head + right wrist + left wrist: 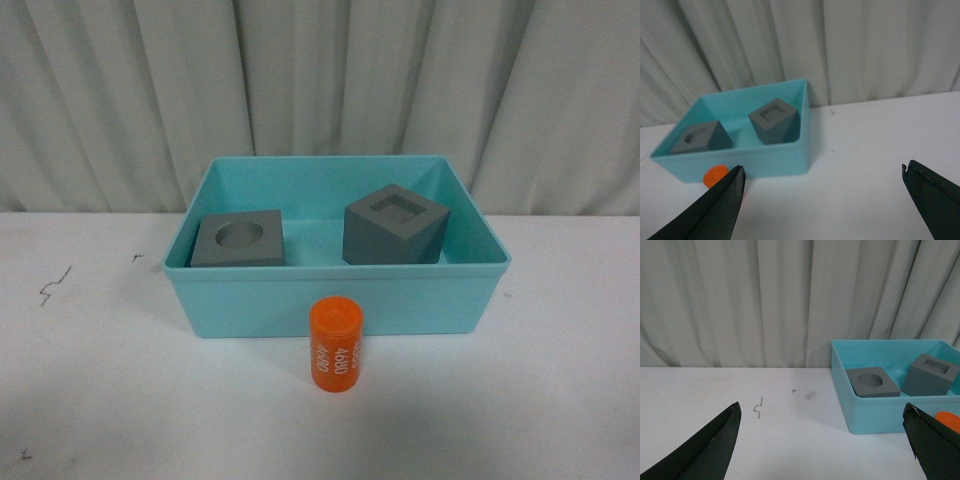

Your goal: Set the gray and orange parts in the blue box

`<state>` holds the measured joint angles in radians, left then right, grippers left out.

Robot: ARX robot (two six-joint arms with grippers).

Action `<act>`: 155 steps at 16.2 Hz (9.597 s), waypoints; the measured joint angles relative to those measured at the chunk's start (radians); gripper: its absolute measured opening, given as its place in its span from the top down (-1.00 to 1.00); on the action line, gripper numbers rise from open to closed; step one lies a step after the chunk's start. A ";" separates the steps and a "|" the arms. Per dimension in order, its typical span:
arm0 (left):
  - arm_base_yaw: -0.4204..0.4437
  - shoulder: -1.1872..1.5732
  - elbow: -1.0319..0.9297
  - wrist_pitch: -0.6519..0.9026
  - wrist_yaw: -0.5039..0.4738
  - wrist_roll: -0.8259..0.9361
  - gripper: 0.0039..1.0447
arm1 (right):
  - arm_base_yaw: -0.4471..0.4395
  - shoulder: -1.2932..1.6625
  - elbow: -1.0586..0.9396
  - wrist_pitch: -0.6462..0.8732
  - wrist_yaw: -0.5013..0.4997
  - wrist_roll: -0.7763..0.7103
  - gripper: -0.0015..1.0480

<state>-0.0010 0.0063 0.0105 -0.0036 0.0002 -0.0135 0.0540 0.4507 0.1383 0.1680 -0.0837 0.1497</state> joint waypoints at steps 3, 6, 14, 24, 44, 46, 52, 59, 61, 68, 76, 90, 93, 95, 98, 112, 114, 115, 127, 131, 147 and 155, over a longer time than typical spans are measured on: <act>0.000 0.000 0.000 0.000 0.000 0.000 -0.88 | 0.099 0.443 0.214 0.174 -0.015 0.086 -0.87; 0.000 0.000 0.000 0.000 -0.001 0.000 -0.88 | 0.192 0.788 0.438 0.120 0.004 0.121 -0.87; 0.000 0.000 0.000 0.000 0.000 0.000 -0.88 | 0.413 1.289 0.877 -0.190 -0.016 0.119 -0.87; 0.000 0.000 0.000 0.000 0.000 0.000 -0.88 | 0.470 1.468 1.003 -0.292 -0.027 0.119 -0.87; 0.000 0.000 0.000 0.000 0.000 0.000 -0.88 | 0.453 1.645 1.118 -0.308 -0.020 0.074 -0.61; 0.000 0.000 0.000 0.000 0.000 0.000 -0.88 | 0.457 1.644 1.118 -0.307 -0.020 0.071 -0.51; 0.000 0.000 0.000 0.000 0.000 0.000 -0.88 | 0.473 1.595 1.085 -0.298 -0.018 0.055 0.09; 0.000 0.000 0.000 0.000 0.000 0.000 -0.88 | 0.535 1.402 1.034 -0.326 -0.065 -0.009 0.10; 0.000 0.000 0.000 0.000 0.000 0.000 -0.88 | 0.534 1.360 1.037 -0.345 -0.076 -0.021 0.10; 0.000 0.000 0.000 0.000 0.000 0.000 -0.88 | 0.381 1.321 1.161 -0.403 -0.106 -0.059 0.10; 0.000 0.000 0.000 0.000 0.000 0.000 -0.88 | 0.285 1.482 1.329 -0.430 -0.151 -0.072 0.10; 0.000 0.000 0.000 0.000 0.000 0.000 -0.88 | 0.303 1.817 1.630 -0.529 -0.166 -0.074 0.11; 0.000 0.000 0.000 0.000 0.000 0.000 -0.88 | 0.321 1.841 1.652 -0.539 -0.126 -0.091 0.11; 0.000 0.000 0.000 0.000 0.000 0.000 -0.88 | 0.326 1.862 1.658 -0.558 -0.112 -0.097 0.11; 0.000 0.000 0.000 0.000 0.000 0.000 -0.88 | 0.327 1.875 1.662 -0.552 -0.096 -0.103 -0.25; 0.000 0.000 0.000 0.000 0.000 0.000 -0.88 | 0.273 1.370 1.083 0.258 0.179 -0.127 -0.57; 0.000 0.000 0.000 0.000 -0.001 0.000 -0.88 | 0.230 1.140 0.763 0.547 0.338 -0.141 -0.14; 0.000 0.000 0.000 0.000 -0.001 0.000 -0.88 | 0.184 1.044 0.635 0.645 0.337 -0.142 0.10; 0.000 0.000 0.000 0.000 0.000 0.000 -0.88 | 0.019 0.553 0.016 0.679 0.164 -0.147 0.97; 0.000 0.000 0.000 0.000 0.000 0.000 -0.88 | -0.060 0.415 -0.047 0.600 0.090 -0.148 0.97; 0.000 0.000 0.000 0.000 0.000 0.000 -0.88 | -0.059 -0.151 -0.127 0.134 0.087 -0.148 0.97; 0.000 0.000 0.000 0.000 0.000 0.000 -0.88 | -0.059 -0.280 -0.127 0.003 0.087 -0.148 0.97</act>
<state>-0.0010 0.0067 0.0109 -0.0036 -0.0002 -0.0135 -0.0048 0.1703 0.0116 0.1711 0.0032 0.0021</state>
